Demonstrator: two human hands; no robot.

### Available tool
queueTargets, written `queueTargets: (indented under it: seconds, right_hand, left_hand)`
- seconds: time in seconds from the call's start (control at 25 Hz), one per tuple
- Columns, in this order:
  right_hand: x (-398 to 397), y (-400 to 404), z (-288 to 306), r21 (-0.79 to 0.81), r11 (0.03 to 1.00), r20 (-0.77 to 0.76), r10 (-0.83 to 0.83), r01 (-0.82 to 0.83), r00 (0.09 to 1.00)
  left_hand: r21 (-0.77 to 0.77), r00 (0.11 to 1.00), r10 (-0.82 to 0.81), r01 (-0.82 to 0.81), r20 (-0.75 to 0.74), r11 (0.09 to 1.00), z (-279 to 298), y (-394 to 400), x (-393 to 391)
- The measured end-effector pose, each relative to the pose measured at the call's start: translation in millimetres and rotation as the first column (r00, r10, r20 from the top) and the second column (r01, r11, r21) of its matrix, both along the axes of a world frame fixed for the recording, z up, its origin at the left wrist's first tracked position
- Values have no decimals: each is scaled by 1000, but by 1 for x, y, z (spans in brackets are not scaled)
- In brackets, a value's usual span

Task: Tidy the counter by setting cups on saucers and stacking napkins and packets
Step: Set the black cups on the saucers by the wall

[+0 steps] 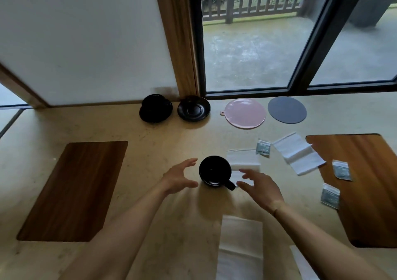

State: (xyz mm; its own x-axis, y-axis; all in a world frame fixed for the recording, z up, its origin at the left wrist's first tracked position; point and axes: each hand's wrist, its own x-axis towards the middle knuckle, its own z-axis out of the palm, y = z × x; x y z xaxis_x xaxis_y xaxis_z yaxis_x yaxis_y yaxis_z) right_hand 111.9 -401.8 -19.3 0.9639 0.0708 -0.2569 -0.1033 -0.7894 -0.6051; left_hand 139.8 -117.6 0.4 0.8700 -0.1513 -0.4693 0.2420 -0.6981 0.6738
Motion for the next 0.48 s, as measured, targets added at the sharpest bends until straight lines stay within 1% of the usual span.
queueTargets:
  seconds: [0.16,0.24,0.32,0.48]
  right_hand:
    - [-1,4,-6,-7,999,-35,51,-52,998]
    - [-2,9,-7,-38,996,-52,74,-76,996]
    - [-2,14,-11,-76,994,-58,69,-73,996]
    - [1,24,-17,-122,991,-65,40,-48,997]
  left_hand:
    - [46,997,-73,74,-14,996,-8,-9,10]
    - [69,991,-131,131,-7,989,-13,-11,17]
    - [96,984,-180,179,-1,979,-16,-14,23]
    - [84,975,-222,220,12,972,-21,-18,31]
